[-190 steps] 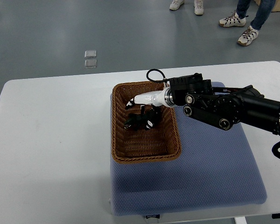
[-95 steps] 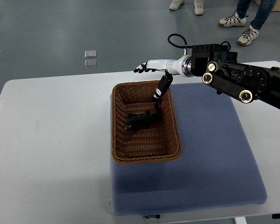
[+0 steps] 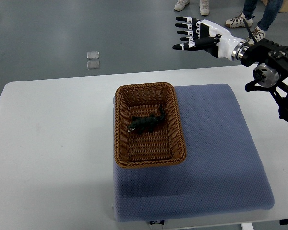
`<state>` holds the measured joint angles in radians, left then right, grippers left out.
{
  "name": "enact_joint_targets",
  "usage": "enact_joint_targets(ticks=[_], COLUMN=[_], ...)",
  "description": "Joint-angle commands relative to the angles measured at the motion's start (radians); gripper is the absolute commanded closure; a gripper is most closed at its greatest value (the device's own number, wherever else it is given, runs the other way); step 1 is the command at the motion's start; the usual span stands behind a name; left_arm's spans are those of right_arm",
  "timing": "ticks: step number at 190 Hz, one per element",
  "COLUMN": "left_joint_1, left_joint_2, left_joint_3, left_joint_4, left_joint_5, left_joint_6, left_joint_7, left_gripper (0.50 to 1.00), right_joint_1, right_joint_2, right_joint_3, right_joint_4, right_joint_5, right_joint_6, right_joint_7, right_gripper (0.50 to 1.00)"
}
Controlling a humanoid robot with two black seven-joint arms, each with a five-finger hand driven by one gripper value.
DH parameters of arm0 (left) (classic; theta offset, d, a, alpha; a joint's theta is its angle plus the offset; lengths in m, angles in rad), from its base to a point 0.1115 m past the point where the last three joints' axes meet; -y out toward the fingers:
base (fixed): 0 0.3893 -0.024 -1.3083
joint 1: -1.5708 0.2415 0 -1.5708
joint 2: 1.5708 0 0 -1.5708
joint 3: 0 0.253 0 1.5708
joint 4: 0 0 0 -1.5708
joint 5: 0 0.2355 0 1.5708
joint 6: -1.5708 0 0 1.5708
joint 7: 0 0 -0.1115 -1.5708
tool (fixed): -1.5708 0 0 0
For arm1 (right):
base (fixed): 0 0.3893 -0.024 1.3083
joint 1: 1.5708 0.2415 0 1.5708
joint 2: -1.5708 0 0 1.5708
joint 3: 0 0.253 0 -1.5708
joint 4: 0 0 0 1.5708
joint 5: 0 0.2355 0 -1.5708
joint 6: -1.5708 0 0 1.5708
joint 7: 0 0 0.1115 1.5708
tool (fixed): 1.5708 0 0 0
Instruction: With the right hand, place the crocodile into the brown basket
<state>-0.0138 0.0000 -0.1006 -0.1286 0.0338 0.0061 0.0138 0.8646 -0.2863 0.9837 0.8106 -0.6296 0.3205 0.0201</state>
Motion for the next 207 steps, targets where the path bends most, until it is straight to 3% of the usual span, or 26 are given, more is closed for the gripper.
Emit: enact_joint_targets(ticks=[1,25,64,139,207], left_joint_1=[0.000,0.000,0.000,0.000,0.000], left_joint_2=[0.000,0.000,0.000,0.000,0.000], left_joint_3=[0.004,0.004,0.001,0.004,0.001], left_joint_4=[-0.003,-0.005,0.000,-0.002,-0.002], left_joint_5=[0.000,0.000,0.000,0.000,0.000], left_joint_6=[0.000,0.000,0.000,0.000,0.000], left_joint_7=[0.000,0.000,0.000,0.000,0.000], left_gripper=[0.500,0.500,0.500,0.500,0.500], right_joint_1=[-0.072,-0.125,-0.185,-0.248,-0.256], right_joint_2=[0.021,0.068,0.102,0.111,0.113], right_joint_3=[0.089,0.127,0.131,0.130,0.128], right_joint_4=[-0.033,-0.103,-0.140,-0.140,-0.140], right_joint_5=[0.202,0.494,0.752,0.778,0.778], right_joint_6=[0.000,0.000,0.008,0.074,0.078], right_joint_7=[0.069,0.152,0.167,0.164,0.165], right_gripper=[0.572,0.570,0.570,0.570,0.570])
